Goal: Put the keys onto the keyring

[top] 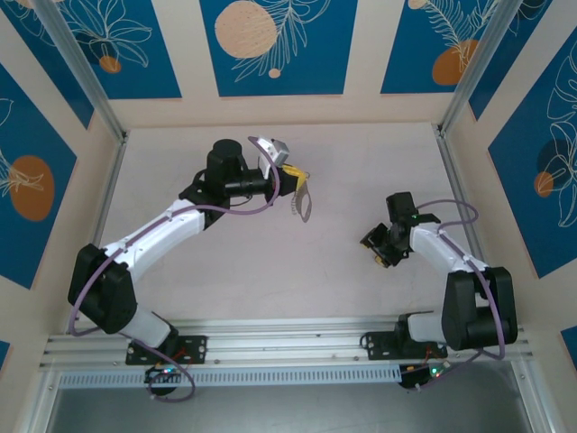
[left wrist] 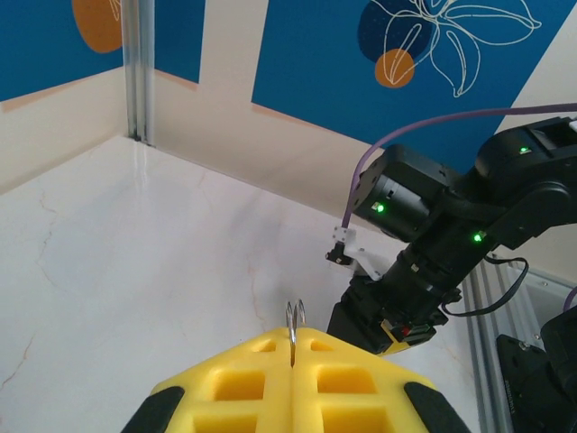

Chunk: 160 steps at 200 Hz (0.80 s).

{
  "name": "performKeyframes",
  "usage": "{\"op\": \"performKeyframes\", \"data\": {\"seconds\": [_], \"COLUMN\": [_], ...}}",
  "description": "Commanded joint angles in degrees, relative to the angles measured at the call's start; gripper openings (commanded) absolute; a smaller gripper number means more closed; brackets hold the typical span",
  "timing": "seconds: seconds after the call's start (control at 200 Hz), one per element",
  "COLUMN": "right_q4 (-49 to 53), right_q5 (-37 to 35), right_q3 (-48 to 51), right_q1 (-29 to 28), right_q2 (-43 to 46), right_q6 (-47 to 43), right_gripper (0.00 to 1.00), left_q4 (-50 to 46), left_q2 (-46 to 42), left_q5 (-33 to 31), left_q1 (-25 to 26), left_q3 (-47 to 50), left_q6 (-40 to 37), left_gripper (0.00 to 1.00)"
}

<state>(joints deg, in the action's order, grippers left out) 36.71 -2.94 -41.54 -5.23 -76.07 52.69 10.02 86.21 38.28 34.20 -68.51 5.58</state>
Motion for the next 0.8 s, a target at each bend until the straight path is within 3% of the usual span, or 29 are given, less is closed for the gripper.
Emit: {"op": "performKeyframes", "data": {"seconds": [0.0, 0.385, 0.795], "right_q4": [0.3, -2.0, -3.4], "right_q5": [-3.0, -2.5, -0.8], "right_q3": [0.1, -1.5, -0.9], "right_q1": [0.5, 3.5, 5.1], "right_q2": [-1.9, -6.5, -5.9], "right_q6": [3.0, 2.9, 1.9], "right_gripper": [0.5, 0.47, 0.31], "left_q4": [1.8, 1.6, 2.2], "left_q2": [-0.2, 0.2, 1.1], "left_q5": [0.9, 1.1, 1.5], "left_q1": [0.3, 0.3, 0.3], "left_q3": [0.0, -0.2, -0.6], "left_q6": [-0.7, -0.8, -0.2], "left_gripper": [0.0, 0.0, 0.0]}}
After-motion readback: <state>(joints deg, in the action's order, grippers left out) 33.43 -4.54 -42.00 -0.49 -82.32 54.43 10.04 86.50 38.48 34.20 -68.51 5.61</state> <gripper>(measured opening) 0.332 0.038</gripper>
